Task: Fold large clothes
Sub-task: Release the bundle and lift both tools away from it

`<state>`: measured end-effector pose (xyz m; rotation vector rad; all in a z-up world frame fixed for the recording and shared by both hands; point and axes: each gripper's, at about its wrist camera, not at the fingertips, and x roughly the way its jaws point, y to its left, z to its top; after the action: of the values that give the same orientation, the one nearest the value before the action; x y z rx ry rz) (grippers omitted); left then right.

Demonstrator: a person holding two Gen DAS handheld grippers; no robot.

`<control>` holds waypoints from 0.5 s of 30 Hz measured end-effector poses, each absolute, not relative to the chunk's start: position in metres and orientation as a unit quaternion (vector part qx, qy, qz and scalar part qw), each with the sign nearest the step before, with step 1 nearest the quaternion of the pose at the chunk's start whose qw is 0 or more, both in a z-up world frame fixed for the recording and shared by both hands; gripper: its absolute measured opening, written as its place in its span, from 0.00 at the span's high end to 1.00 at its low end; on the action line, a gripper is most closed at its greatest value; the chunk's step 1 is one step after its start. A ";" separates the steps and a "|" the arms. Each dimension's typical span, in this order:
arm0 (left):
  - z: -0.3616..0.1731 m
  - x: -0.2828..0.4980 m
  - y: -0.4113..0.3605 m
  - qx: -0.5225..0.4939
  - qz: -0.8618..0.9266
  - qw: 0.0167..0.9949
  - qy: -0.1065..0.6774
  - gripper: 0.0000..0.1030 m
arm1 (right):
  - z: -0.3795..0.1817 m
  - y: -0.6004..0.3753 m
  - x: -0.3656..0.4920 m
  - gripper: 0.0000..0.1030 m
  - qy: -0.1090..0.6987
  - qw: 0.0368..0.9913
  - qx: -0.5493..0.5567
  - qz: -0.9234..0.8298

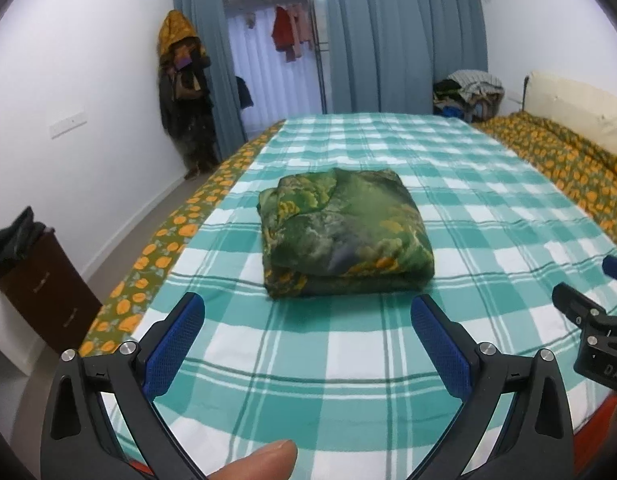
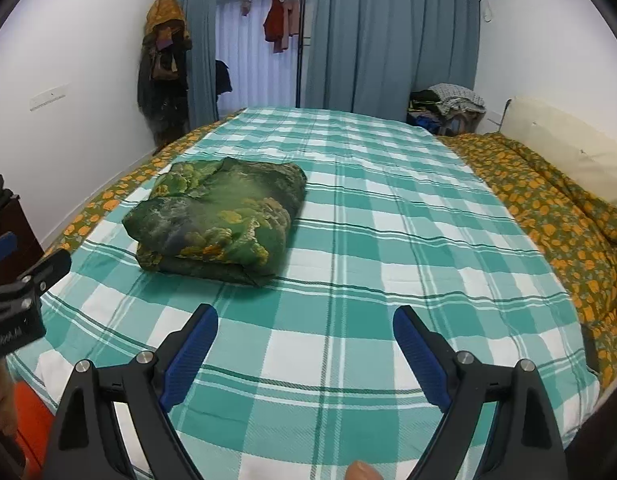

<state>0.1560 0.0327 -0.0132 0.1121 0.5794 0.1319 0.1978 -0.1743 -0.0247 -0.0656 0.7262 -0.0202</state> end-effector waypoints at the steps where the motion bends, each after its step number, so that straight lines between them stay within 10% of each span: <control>1: -0.013 0.155 0.032 0.060 0.071 0.954 0.287 0.00 | -0.025 -0.173 0.197 0.11 0.354 0.935 -0.034 -0.010; 15: 0.007 0.143 0.035 0.016 0.051 0.939 0.339 0.00 | -0.007 -0.172 0.181 0.11 0.359 0.933 -0.020 0.005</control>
<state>0.1434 0.0354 0.0067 0.0332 0.6931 0.1031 0.1812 -0.1715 -0.0069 -0.0405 0.7342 0.0105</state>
